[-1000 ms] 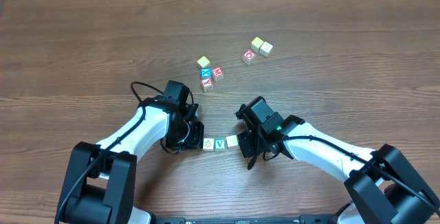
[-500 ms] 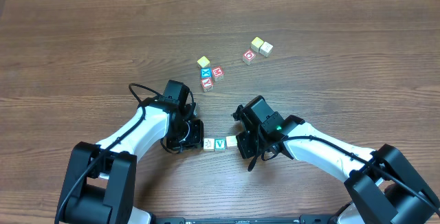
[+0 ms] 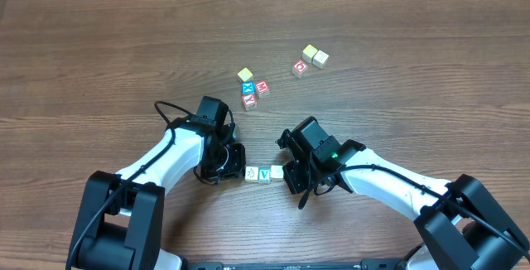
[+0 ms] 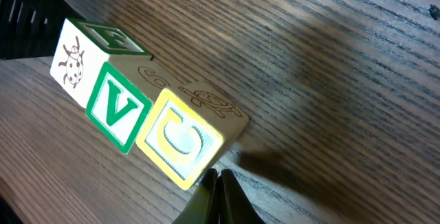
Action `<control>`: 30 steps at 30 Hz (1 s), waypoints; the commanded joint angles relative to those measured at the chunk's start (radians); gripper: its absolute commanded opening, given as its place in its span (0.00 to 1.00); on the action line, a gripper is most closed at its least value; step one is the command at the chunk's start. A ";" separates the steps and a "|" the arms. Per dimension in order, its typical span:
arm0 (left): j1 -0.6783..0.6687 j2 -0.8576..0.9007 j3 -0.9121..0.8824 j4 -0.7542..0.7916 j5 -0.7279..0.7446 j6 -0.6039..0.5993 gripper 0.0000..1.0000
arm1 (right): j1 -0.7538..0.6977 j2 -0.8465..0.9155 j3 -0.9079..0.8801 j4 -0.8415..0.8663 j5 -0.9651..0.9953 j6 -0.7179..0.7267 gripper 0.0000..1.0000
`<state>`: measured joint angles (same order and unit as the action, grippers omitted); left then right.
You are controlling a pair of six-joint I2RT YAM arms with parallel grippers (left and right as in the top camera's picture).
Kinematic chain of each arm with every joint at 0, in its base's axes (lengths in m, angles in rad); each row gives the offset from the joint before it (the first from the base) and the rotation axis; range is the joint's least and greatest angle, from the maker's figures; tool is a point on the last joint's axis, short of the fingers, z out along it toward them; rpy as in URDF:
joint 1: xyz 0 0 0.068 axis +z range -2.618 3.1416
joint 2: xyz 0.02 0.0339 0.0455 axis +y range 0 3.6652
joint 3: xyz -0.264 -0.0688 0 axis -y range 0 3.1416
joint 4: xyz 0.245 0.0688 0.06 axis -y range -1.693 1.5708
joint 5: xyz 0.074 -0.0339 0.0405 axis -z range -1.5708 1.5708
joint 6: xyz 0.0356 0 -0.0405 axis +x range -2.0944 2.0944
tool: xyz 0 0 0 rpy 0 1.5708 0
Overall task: Flip 3 blocks
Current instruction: 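Push the row inward from both ends with both grippers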
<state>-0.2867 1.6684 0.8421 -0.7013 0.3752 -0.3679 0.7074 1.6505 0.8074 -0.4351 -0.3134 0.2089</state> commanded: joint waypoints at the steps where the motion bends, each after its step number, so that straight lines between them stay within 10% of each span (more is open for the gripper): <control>1: -0.004 0.007 -0.009 0.007 0.018 -0.013 0.04 | 0.004 0.002 -0.003 0.004 -0.003 -0.007 0.04; 20: -0.004 0.007 -0.009 -0.002 0.011 -0.014 0.21 | 0.004 -0.007 0.082 -0.018 0.181 0.008 0.04; 30: -0.004 0.007 -0.009 -0.043 -0.116 -0.058 0.04 | 0.004 -0.006 0.110 0.023 0.212 0.026 0.04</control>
<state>-0.2867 1.6684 0.8394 -0.7410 0.2996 -0.4137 0.7074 1.6505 0.8913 -0.4221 -0.1135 0.2249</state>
